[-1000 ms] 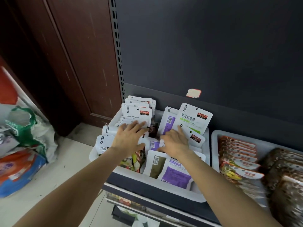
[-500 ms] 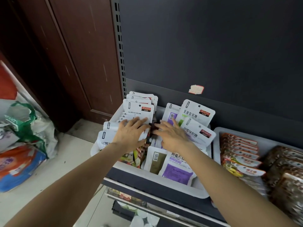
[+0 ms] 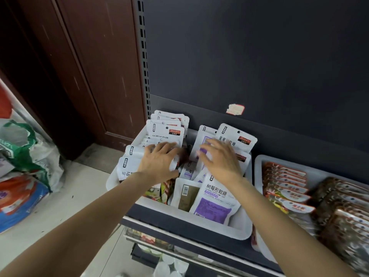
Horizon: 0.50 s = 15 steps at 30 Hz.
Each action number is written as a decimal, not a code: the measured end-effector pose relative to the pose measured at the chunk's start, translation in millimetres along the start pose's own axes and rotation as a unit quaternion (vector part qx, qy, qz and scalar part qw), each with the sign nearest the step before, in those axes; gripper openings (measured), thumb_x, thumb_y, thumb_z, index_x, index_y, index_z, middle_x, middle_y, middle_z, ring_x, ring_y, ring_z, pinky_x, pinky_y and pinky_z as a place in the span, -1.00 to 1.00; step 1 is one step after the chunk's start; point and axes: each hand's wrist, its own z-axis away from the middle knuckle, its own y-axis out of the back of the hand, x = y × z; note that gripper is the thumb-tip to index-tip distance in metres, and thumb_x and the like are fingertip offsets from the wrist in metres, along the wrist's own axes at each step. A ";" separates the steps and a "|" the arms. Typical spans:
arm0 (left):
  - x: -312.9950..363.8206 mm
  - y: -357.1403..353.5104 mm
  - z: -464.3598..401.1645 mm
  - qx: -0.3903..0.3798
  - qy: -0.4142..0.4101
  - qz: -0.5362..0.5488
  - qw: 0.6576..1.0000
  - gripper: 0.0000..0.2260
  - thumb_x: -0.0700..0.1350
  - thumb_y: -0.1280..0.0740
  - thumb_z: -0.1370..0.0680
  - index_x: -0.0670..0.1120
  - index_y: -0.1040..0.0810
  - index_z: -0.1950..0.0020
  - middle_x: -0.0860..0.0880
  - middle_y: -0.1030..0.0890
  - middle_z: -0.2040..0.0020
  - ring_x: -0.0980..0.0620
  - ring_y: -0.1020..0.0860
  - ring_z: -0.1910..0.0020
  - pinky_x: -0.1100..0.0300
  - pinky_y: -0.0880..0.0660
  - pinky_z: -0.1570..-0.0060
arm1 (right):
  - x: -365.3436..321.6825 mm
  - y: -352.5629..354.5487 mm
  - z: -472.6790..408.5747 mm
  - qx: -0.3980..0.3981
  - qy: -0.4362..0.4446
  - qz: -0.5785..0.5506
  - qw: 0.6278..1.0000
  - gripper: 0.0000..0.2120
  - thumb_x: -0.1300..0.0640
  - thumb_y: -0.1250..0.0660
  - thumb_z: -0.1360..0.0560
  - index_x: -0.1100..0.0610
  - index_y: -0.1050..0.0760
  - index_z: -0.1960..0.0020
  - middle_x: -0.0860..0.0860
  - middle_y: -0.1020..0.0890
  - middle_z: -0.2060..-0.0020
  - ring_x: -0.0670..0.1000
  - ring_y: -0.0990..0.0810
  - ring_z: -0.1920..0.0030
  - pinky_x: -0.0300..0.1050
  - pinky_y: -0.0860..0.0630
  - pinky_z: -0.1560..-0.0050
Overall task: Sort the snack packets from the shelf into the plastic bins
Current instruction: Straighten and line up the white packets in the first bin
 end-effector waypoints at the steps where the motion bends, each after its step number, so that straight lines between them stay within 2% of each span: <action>1: 4.6 3.8 -1.7 0.013 -0.008 0.010 1.000 -0.41 0.18 -0.27 -0.48 0.14 -0.19 -0.47 0.09 -0.17 -0.52 0.02 -0.11 -0.49 0.00 -0.06 -0.41 | 5.8 7.1 -0.2 0.043 -0.025 -0.010 0.999 -0.62 -0.11 -0.10 -0.60 0.01 -0.43 -0.34 -0.02 -0.36 -0.40 0.01 -0.25 -0.43 -0.01 -0.01 -0.48; 3: 17.4 11.5 -8.3 0.034 -0.030 0.036 0.998 -0.46 0.17 -0.24 -0.51 0.12 -0.22 -0.47 0.08 -0.22 -0.50 0.02 -0.16 -0.48 0.05 -0.08 -0.42 | 24.1 16.7 1.0 0.088 -0.085 -0.001 0.992 -0.58 -0.06 -0.17 -0.59 0.06 -0.36 -0.40 0.03 -0.36 -0.39 0.06 -0.26 -0.41 -0.02 -0.21 -0.41; 5: 33.8 18.9 -18.5 0.018 -0.026 0.093 0.995 -0.50 0.12 -0.22 -0.55 0.09 -0.22 -0.47 0.05 -0.27 -0.47 0.01 -0.22 -0.44 0.05 -0.14 -0.40 | 43.9 20.4 5.4 0.069 -0.141 0.015 0.987 -0.53 0.00 -0.22 -0.58 0.09 -0.27 -0.44 0.09 -0.33 -0.38 0.10 -0.28 -0.38 -0.01 -0.29 -0.36; 9: 64.0 28.6 -41.8 -0.043 -0.023 0.173 0.984 -0.51 -0.04 -0.22 -0.60 0.02 -0.16 -0.50 -0.02 -0.27 -0.47 -0.05 -0.25 -0.44 0.02 -0.22 -0.38 | 61.9 23.7 5.9 0.044 -0.168 0.006 0.985 -0.33 -0.03 -0.30 -0.54 0.10 -0.07 -0.52 0.13 -0.16 -0.46 0.15 -0.16 -0.45 0.04 -0.21 -0.44; 10: 68.5 28.6 -46.4 -0.046 -0.018 0.200 0.979 -0.51 -0.07 -0.22 -0.60 0.01 -0.15 -0.51 -0.03 -0.25 -0.48 -0.07 -0.25 -0.44 0.02 -0.24 -0.38 | 63.7 25.3 3.8 0.042 -0.173 0.002 0.984 -0.33 -0.04 -0.31 -0.53 0.10 -0.09 -0.52 0.12 -0.21 -0.43 0.14 -0.20 -0.43 0.02 -0.22 -0.42; 12: 73.3 23.6 -56.4 -0.034 0.008 0.258 0.966 -0.49 -0.13 -0.23 -0.59 -0.04 -0.15 -0.52 -0.08 -0.26 -0.48 -0.11 -0.27 -0.44 0.02 -0.27 -0.37 | 67.5 30.6 0.2 0.046 -0.183 -0.006 0.982 -0.45 -0.03 -0.32 -0.52 0.11 -0.28 -0.43 0.12 -0.37 -0.28 0.13 -0.33 -0.30 -0.02 -0.32 -0.30; 14: 71.4 16.3 -65.8 -0.016 0.057 0.297 0.953 -0.48 -0.16 -0.25 -0.58 -0.12 -0.15 -0.51 -0.13 -0.26 -0.47 -0.13 -0.27 -0.43 0.05 -0.25 -0.37 | 72.6 35.5 0.6 0.039 -0.160 -0.019 0.986 -0.69 0.02 -0.31 -0.54 0.17 -0.51 -0.21 0.10 -0.46 -0.06 0.10 -0.44 -0.13 -0.09 -0.38 -0.05; 15: 68.8 12.3 -69.7 -0.014 0.085 0.315 0.945 -0.47 -0.16 -0.26 -0.58 -0.15 -0.16 -0.50 -0.16 -0.26 -0.46 -0.14 -0.27 -0.43 0.06 -0.24 -0.37 | 74.3 38.1 3.8 0.029 -0.139 -0.035 0.989 -0.76 0.06 -0.30 -0.55 0.20 -0.56 -0.09 0.07 -0.45 0.03 0.08 -0.47 -0.05 -0.11 -0.35 0.06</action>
